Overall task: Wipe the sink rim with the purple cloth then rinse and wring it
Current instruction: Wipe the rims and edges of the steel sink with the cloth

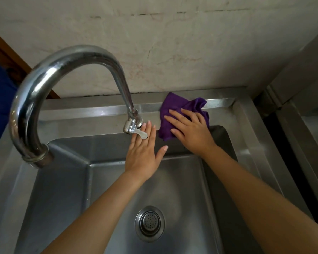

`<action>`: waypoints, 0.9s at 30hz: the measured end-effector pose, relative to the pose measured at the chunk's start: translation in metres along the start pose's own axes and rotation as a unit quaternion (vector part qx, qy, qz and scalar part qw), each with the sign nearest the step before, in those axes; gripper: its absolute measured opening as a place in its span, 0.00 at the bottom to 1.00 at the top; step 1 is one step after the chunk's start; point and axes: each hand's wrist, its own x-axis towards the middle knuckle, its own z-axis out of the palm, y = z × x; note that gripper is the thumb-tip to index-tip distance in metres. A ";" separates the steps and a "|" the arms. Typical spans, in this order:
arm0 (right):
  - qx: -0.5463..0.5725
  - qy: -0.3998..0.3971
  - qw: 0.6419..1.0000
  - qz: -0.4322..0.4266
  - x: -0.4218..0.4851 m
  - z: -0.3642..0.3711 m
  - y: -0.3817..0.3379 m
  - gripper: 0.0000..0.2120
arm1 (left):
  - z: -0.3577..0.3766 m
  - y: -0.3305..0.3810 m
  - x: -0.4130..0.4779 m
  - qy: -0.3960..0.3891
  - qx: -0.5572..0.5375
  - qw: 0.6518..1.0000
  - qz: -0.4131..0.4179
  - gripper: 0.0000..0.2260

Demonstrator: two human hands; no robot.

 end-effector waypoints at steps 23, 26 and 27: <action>-0.036 0.049 0.971 0.232 -0.171 -0.018 0.027 0.22 | 0.015 0.123 0.057 -0.076 -0.039 0.983 0.161 0.29; -0.043 0.041 0.967 0.248 -0.200 -0.020 0.015 0.22 | 0.020 0.142 0.056 -0.091 -0.060 0.978 0.179 0.27; -0.046 0.038 0.965 0.254 -0.210 -0.021 0.011 0.23 | 0.021 0.145 0.055 -0.094 -0.062 0.977 0.184 0.27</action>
